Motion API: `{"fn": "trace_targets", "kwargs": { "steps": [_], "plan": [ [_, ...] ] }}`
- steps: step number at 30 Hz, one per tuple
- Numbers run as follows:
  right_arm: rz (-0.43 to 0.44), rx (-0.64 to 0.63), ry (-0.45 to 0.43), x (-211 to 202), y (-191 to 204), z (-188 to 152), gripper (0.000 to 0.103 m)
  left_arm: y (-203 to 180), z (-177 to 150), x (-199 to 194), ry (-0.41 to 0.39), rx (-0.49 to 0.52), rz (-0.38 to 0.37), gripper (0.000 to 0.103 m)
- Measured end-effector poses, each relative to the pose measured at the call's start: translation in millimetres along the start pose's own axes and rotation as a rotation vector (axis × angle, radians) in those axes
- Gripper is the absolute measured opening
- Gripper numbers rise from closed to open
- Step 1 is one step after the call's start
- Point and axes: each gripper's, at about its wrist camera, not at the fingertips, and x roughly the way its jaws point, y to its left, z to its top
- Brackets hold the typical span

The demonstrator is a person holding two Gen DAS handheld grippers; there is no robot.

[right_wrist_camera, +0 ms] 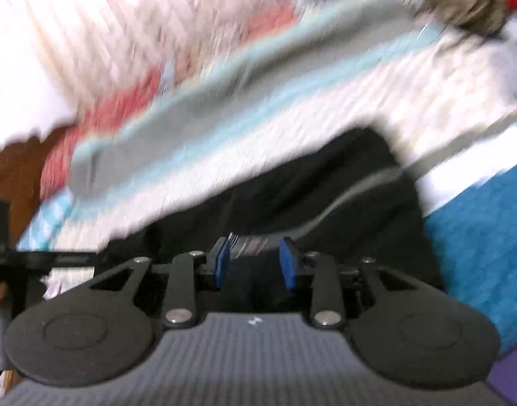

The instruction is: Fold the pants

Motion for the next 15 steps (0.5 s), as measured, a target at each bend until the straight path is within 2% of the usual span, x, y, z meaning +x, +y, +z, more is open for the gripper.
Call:
{"fn": "trace_targets", "kwargs": {
  "steps": [2,4,8,12,13,14,15],
  "plan": [
    [-0.06,0.014,-0.074,-17,-19,3,0.042,-13,14,-11,-0.033,0.009,-0.064,0.076],
    [-0.104,0.055,-0.092,-24,-38,0,0.049,-30,26,-14,-0.036,0.029,-0.156,0.077],
    [-0.114,0.148,-0.05,-17,-61,-11,0.052,-74,46,-1,0.054,0.032,-0.344,0.077],
    [-0.085,0.152,0.048,4,-60,-24,0.051,-128,59,12,0.121,0.084,-0.46,0.079],
    [-0.093,0.129,0.058,5,-53,-25,0.043,-144,60,13,0.124,0.116,-0.463,0.08],
    [-0.102,0.102,0.062,5,-47,-25,0.024,-162,60,13,0.125,0.151,-0.462,0.082],
    [-0.104,0.077,0.057,4,-40,-23,0.023,-178,61,14,0.129,0.188,-0.46,0.084]
  ]
}}
